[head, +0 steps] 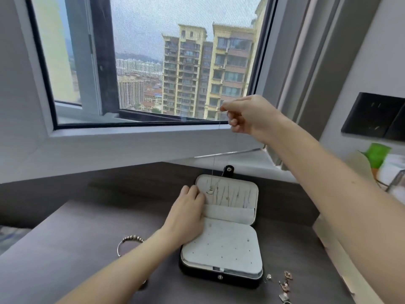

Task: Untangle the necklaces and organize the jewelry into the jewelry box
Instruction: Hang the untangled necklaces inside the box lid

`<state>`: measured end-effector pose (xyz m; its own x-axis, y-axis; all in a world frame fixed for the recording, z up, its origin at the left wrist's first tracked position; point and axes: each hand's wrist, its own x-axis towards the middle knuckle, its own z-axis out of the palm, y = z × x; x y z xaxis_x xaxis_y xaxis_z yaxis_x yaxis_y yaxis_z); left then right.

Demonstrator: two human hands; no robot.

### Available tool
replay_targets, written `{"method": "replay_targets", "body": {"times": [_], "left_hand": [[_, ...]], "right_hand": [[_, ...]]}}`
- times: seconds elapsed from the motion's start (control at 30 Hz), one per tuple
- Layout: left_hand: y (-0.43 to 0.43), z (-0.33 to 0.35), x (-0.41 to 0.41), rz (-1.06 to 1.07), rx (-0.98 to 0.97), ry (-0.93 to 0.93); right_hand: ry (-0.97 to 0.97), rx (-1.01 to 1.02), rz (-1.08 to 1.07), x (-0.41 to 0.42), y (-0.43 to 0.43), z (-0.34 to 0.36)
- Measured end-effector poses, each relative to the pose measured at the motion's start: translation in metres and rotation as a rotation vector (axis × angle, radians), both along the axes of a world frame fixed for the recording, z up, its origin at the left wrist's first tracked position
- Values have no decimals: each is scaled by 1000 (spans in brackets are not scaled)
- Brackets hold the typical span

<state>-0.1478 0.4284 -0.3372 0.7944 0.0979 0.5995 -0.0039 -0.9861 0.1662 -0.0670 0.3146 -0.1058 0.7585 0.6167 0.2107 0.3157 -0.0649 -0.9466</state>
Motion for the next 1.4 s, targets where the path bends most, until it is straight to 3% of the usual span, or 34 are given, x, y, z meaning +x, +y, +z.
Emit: {"method": "replay_targets", "body": {"times": [0.2, 0.67, 0.77, 0.97, 1.4], "left_hand": [[-3, -3, 1, -42, -193, -44], [-1, -4, -2, -55, -209, -59], [-1, -4, -5, -44, -207, -134], [9, 21, 1, 76, -441, -324], [12, 39, 24, 170, -541, -155]], "right_hand": [[-26, -36, -29, 10, 23, -17], [-157, -294, 49, 0, 23, -88], [-203, -334, 42, -3, 21, -102], [-387, -436, -6, -1, 20, -127], [-226, -175, -36, 6, 16, -144]]}}
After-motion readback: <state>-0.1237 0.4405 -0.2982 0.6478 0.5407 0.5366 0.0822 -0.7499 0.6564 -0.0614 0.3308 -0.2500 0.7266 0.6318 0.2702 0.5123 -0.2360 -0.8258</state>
